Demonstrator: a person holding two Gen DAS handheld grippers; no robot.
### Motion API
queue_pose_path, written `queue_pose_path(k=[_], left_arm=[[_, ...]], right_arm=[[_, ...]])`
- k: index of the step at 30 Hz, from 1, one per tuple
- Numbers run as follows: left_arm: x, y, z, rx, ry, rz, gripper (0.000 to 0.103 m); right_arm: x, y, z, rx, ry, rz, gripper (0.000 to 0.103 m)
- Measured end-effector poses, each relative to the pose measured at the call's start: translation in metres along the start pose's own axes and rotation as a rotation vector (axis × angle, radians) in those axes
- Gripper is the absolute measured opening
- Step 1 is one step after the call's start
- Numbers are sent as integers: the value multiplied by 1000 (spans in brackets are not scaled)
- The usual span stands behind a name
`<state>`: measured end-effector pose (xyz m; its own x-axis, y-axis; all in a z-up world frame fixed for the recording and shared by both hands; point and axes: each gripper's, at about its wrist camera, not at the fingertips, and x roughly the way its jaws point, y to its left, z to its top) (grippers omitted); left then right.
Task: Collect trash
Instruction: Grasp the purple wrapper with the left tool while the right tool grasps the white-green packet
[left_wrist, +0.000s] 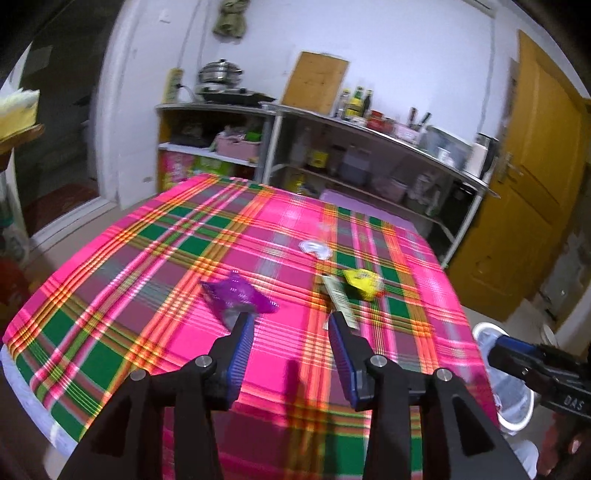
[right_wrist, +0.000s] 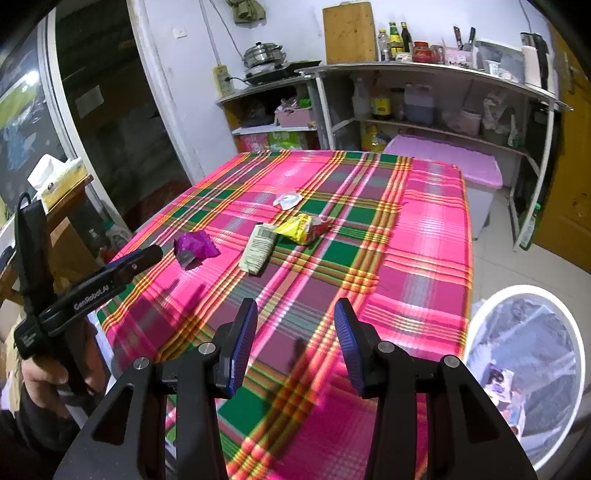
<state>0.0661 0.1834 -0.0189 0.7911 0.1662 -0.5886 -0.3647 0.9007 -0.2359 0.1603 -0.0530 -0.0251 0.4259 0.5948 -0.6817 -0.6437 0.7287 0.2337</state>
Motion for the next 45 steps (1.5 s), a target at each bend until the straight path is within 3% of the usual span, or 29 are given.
queue_pose_path(k=[2, 26, 43, 45], left_arm=[[7, 8, 3, -16, 4, 12, 48], [98, 46, 24, -126, 151, 83, 52], [85, 51, 20, -79, 126, 23, 43], [81, 51, 20, -76, 117, 17, 43]], right_arm=[[9, 3, 3, -4, 10, 6, 45], [86, 28, 32, -39, 88, 55, 45], [150, 41, 43, -24, 184, 67, 44], [151, 41, 41, -23, 184, 62, 33]])
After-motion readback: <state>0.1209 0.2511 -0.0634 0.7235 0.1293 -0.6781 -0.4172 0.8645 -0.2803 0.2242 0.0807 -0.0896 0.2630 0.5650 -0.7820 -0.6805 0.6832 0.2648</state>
